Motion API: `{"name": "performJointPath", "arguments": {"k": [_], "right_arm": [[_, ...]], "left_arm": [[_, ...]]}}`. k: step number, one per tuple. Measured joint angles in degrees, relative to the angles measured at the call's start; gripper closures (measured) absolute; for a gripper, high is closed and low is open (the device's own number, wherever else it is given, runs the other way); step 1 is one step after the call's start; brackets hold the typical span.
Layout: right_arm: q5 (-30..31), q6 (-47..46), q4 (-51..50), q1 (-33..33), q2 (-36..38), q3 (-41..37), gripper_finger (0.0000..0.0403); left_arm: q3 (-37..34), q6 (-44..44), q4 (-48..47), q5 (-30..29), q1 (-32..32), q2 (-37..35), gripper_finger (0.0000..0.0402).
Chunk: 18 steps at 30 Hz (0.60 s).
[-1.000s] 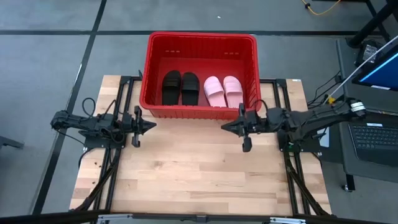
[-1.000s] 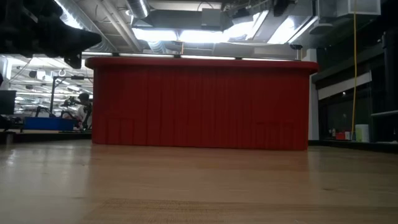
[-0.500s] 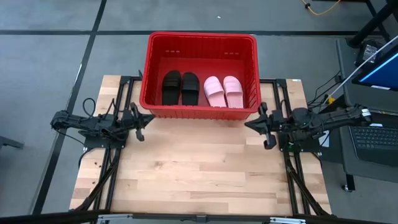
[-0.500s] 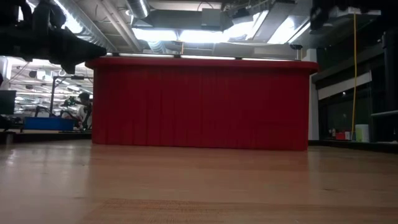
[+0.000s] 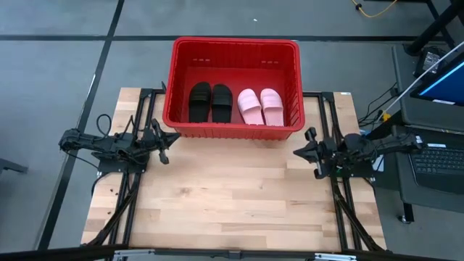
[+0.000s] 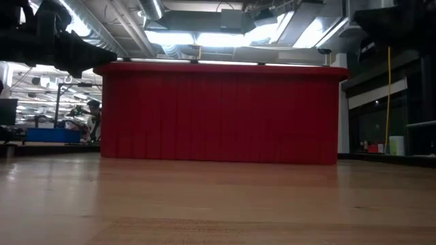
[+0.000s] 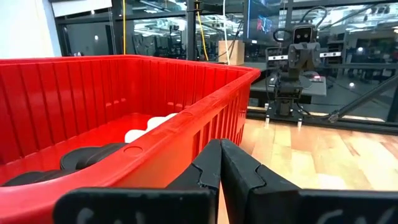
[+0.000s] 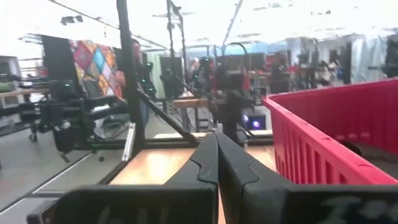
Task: Pick and place slides into bin
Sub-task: Return to Home Position
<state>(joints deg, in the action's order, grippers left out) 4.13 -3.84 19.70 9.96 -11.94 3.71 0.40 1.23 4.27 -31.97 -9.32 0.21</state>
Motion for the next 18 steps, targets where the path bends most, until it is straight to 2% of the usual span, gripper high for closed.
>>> {"name": "performJointPath", "arguments": {"k": [4,10,16,18], "right_arm": [[-2.4,2.7,-0.1,0.0,3.6,-2.3,0.0399],[-2.6,2.7,-2.4,0.0,5.4,-3.4,0.0394],[-2.4,-6.0,-4.3,0.0,5.3,-3.4,0.0393],[-2.4,-3.5,-4.6,0.0,5.3,-3.4,0.0392]], "left_arm": [[0.0,0.0,0.0,0.0,0.0,0.0,0.04],[0.0,0.0,0.0,0.0,0.0,0.0,0.0394],[0.0,0.0,0.0,0.0,0.0,0.0,0.0398],[0.0,0.0,0.0,0.0,0.0,0.0,0.0398]]}}
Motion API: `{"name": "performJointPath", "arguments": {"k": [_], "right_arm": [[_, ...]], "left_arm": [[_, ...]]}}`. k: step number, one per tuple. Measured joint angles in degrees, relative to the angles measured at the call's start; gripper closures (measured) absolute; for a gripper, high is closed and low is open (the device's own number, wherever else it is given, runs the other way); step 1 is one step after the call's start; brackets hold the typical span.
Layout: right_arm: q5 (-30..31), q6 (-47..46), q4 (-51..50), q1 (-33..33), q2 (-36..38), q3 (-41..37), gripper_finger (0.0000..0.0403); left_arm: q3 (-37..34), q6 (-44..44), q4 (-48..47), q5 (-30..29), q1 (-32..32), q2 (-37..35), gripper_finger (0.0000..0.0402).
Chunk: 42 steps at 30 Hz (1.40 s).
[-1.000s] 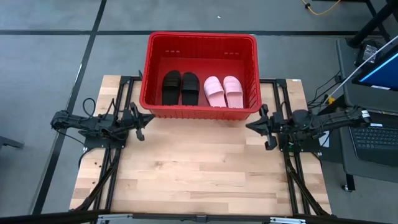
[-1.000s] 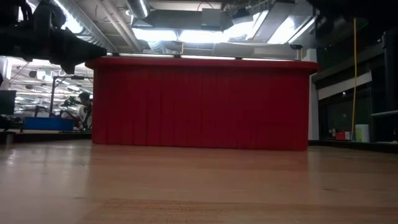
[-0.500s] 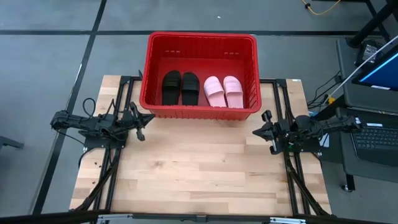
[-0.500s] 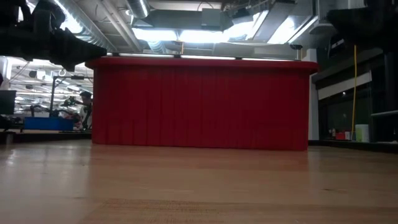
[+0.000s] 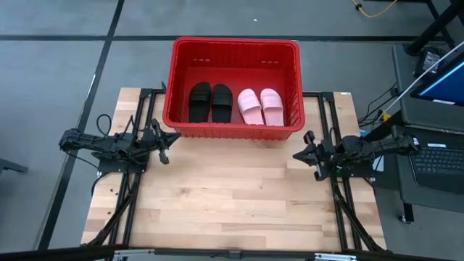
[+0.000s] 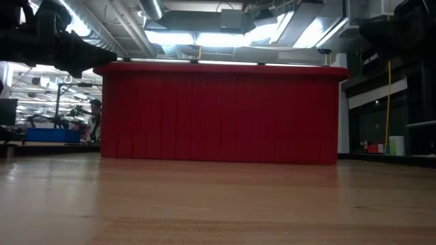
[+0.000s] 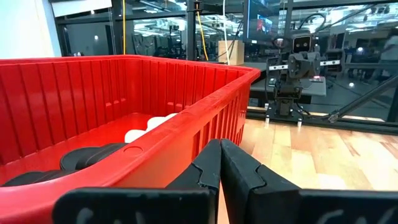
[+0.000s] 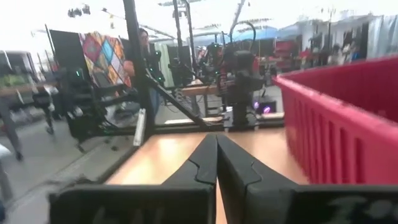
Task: Pick and place slides into bin
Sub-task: Return to Home Position
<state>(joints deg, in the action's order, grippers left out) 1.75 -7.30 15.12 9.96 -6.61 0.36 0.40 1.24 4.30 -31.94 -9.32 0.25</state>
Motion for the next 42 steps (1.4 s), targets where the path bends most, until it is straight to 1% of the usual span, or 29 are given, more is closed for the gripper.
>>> {"name": "performJointPath", "arguments": {"k": [6,8,12,16,19,25,30,42], "right_arm": [[0.1,11.8,-0.3,0.0,0.1,0.0,0.0392],[0.1,13.8,-1.1,0.0,0.1,0.0,0.0392],[0.0,9.3,-3.9,-0.4,1.9,0.0,0.0391],[-0.4,7.6,-13.8,-1.6,5.4,0.0,0.0391],[-1.9,10.2,-13.2,-2.3,6.6,0.1,0.0391],[-1.9,14.0,-13.8,-2.3,6.1,0.1,0.0391],[-1.9,11.9,-13.7,-2.3,6.1,0.1,0.0391],[-1.9,12.0,-13.7,-2.3,6.1,0.1,0.0391]], "left_arm": [[0.0,0.0,0.0,0.0,0.0,0.0,0.0394],[0.0,0.0,0.0,0.0,0.0,0.0,0.0394],[0.0,0.0,0.0,0.0,0.0,0.0,0.0398],[0.0,0.0,0.0,0.0,0.0,0.0,0.0396],[0.0,0.0,0.0,0.0,0.0,0.0,0.0394],[0.0,0.0,0.1,0.0,0.0,0.0,0.0397],[0.0,0.0,0.1,0.0,0.0,0.0,0.0395],[0.0,0.0,0.1,0.0,0.0,0.0,0.0395]]}}
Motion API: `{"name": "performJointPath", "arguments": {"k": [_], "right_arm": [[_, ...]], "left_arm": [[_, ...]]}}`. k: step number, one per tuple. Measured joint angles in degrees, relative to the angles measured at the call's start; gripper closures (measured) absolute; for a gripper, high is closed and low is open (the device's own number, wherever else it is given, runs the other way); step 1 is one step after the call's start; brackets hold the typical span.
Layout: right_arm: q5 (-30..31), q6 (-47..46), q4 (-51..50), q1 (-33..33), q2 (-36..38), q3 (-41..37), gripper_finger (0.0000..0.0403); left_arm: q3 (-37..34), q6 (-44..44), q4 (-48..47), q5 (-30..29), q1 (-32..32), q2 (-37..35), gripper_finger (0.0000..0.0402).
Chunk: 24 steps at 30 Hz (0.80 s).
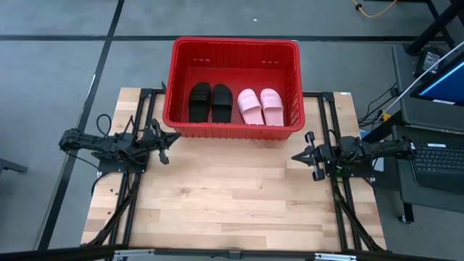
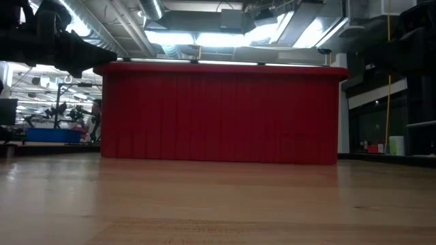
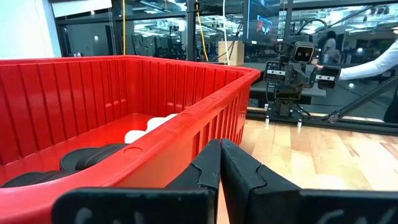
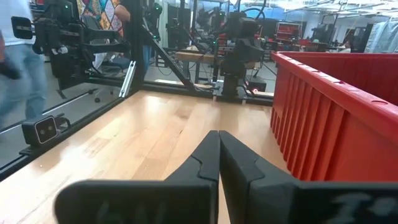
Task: Pick and place slides into bin
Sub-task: Return to Home Position
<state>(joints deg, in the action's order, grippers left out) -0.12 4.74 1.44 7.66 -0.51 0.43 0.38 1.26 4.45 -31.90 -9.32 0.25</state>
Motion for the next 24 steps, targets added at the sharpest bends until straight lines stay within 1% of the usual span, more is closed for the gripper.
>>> {"name": "performJointPath", "arguments": {"k": [24], "right_arm": [[0.0,0.1,0.0,0.0,0.0,0.0,0.0391]], "left_arm": [[0.0,0.0,0.0,0.0,0.0,0.0,0.0397]]}}
